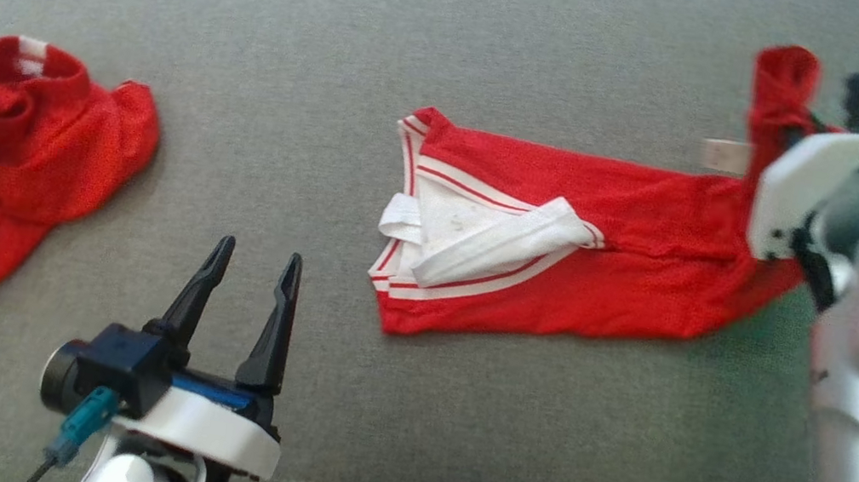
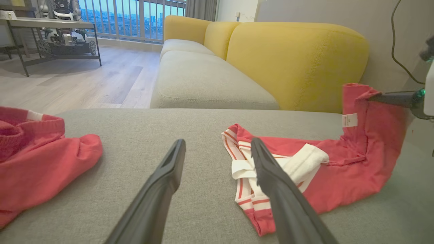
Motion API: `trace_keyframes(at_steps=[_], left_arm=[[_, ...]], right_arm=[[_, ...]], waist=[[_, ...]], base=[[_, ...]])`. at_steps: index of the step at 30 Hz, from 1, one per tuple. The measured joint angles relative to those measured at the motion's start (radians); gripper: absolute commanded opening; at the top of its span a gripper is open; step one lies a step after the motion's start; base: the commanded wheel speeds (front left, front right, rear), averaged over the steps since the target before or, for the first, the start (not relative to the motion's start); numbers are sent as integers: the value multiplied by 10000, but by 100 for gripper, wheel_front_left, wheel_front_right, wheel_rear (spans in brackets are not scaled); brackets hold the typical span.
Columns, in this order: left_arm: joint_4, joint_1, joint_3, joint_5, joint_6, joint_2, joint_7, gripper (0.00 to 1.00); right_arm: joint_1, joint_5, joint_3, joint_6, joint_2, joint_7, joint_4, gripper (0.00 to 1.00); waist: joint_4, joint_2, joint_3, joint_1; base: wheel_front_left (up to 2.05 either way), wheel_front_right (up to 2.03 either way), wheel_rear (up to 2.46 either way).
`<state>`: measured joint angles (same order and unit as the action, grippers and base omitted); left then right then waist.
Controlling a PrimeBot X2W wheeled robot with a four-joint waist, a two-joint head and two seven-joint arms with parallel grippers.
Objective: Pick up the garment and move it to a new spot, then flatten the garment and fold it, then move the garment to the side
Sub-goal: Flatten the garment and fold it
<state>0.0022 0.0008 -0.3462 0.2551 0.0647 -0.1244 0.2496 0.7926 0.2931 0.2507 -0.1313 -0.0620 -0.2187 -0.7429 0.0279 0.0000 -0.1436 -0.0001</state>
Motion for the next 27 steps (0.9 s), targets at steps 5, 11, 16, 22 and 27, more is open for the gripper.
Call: trace_keyframes(at_steps=[5,11,16,22,27], left_arm=[[19,1,-117,0,2,6,0,100],[102,4,-245,6,12,42,-2,100],[219,93,-280,21,31,107,-2,100],[311,186,-326,46,54,178,-2,100],[336,186,-368,46,56,245,-2,100]], right_arm=[[-176,-2102,-2052,0,-8,-244,723,0],[-1010,-3584,-3739,0,-10,-821,1590,0],[-1628,-3753,-4412,2,-27,-1083,1931,0],[-1764,-3847,-4771,2,-27,-1168,2033,0],[-1763,-4125,-4746,2,-29,-1168,1820,34]], waist=[[426,0,66,0],[1128,0,116,0],[1720,0,222,0],[2323,0,302,0],[2671,0,280,0]], base=[[0,0,0],[0,0,0],[0,0,0],[0,0,0],[0,0,0]])
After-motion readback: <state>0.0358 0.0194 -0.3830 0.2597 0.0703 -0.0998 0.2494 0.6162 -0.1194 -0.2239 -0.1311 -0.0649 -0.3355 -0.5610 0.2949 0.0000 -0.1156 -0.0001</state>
